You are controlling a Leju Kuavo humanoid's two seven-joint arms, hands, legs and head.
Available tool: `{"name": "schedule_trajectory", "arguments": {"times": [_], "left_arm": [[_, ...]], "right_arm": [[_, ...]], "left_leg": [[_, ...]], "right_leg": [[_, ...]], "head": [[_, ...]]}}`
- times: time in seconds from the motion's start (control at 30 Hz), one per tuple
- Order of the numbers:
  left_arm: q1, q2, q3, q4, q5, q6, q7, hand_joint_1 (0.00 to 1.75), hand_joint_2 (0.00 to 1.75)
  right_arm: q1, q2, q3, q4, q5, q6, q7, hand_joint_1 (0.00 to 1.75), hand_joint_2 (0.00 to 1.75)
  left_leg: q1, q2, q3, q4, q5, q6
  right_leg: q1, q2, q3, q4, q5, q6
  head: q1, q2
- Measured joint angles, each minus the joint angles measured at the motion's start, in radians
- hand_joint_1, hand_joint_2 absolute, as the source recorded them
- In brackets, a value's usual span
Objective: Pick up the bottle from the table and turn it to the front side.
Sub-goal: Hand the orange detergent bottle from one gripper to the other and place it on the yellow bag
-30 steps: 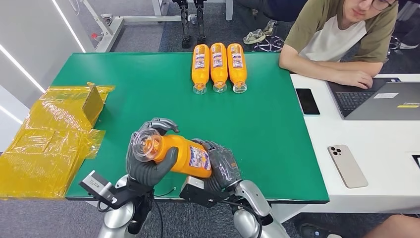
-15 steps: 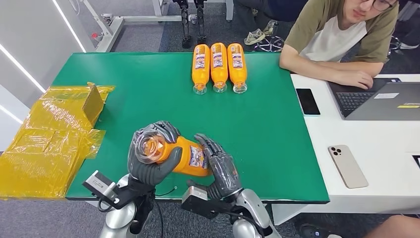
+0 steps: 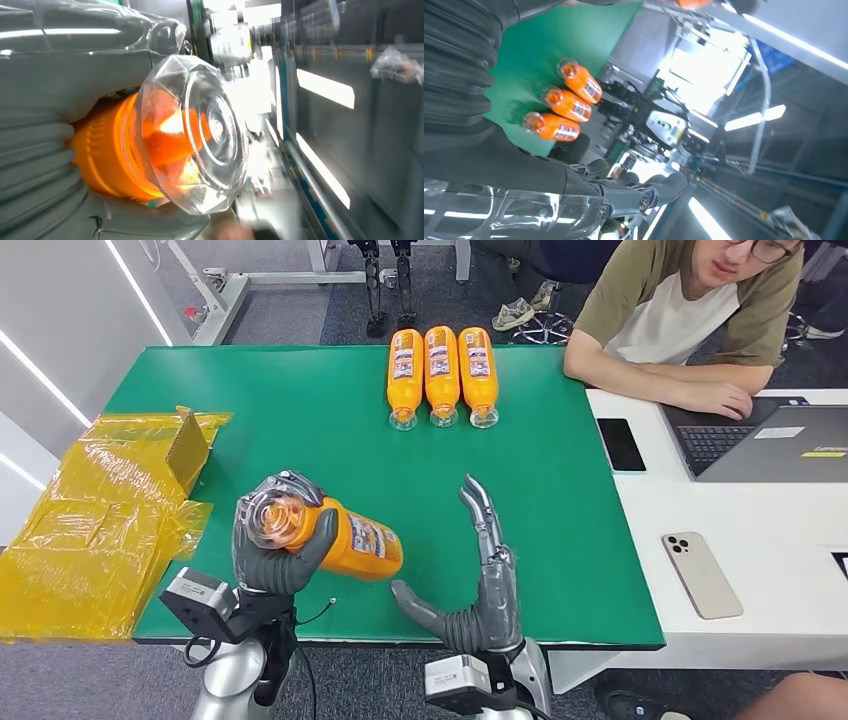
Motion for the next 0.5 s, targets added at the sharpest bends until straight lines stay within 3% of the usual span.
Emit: {"name": "schedule_trajectory", "arguments": {"times": [0.1,0.2,0.33,0.5], "left_arm": [[-0.001,0.010,0.026,-0.001,-0.209,0.237,0.017,1.75,1.75],[-0.010,0.045,0.069,0.000,-0.459,0.382,0.111,1.75,1.75],[-0.079,0.135,0.123,0.066,-0.740,0.466,0.214,1.75,1.75],[-0.235,0.262,0.138,0.311,-0.858,0.505,0.240,1.75,1.75]], "right_arm": [[0.009,0.001,0.006,-0.019,-0.023,-0.030,-0.038,0.00,1.75],[0.015,0.001,0.013,-0.038,-0.054,-0.044,-0.058,0.00,1.75],[0.016,-0.004,0.022,-0.039,-0.121,-0.082,-0.103,0.00,1.75],[0.017,-0.014,0.036,-0.033,-0.167,-0.128,-0.141,0.00,1.75]], "left_leg": [[0.000,0.000,0.000,0.000,0.000,0.000],[0.000,0.000,0.000,0.000,0.000,0.000],[0.001,-0.001,0.001,-0.001,0.001,-0.002],[0.001,0.001,0.001,-0.001,0.003,-0.004]], "right_leg": [[0.000,0.000,0.000,0.000,0.000,0.000],[0.000,0.000,0.000,0.000,-0.001,-0.001],[0.000,0.000,-0.001,0.001,-0.001,-0.002],[0.000,0.001,-0.002,0.003,0.001,-0.006]], "head": [[0.000,0.000],[0.000,0.000],[0.000,0.000],[0.000,0.000]]}}
